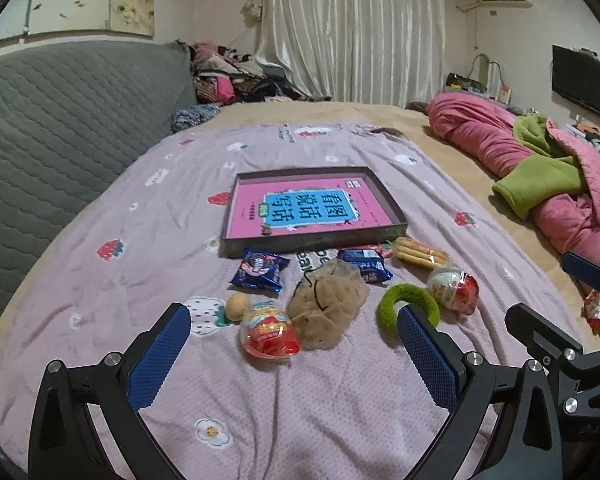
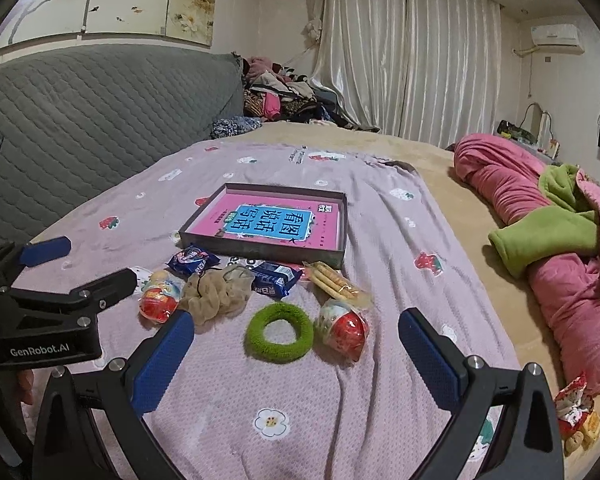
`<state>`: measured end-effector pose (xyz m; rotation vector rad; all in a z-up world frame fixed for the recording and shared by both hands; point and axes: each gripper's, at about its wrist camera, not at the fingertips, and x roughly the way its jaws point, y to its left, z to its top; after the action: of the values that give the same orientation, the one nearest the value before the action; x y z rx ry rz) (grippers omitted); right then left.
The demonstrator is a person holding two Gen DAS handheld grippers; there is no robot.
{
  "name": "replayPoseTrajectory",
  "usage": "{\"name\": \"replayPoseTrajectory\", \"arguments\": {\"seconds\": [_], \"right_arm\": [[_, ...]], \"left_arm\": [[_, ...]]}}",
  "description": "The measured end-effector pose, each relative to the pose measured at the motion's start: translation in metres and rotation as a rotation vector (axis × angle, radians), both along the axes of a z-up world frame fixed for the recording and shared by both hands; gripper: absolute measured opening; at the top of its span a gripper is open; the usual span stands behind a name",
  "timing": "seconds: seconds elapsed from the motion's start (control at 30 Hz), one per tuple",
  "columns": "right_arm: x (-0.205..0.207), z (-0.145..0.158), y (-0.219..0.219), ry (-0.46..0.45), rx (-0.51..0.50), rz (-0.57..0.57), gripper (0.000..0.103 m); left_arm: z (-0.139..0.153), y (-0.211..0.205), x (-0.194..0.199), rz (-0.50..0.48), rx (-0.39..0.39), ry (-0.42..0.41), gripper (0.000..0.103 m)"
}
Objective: Organize objects
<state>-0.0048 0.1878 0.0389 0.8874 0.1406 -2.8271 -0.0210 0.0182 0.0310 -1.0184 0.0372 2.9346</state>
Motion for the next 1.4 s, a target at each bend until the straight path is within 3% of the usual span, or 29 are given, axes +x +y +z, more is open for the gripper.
{"name": "replayPoseTrajectory", "arguments": {"seconds": [1.03, 1.4], "right_arm": [[-0.097, -0.074, 0.034, -0.226, 0.036, -0.042, 0.103], [-0.12, -0.094, 0.039, -0.283, 0.016, -0.049, 0.102]], "left_arm": [[-0.07, 0.034, -0.11, -0.07, 0.005, -0.178, 0.103], [-0.091, 0.044, -0.138, -0.097, -0.035, -0.216, 0.103]]}}
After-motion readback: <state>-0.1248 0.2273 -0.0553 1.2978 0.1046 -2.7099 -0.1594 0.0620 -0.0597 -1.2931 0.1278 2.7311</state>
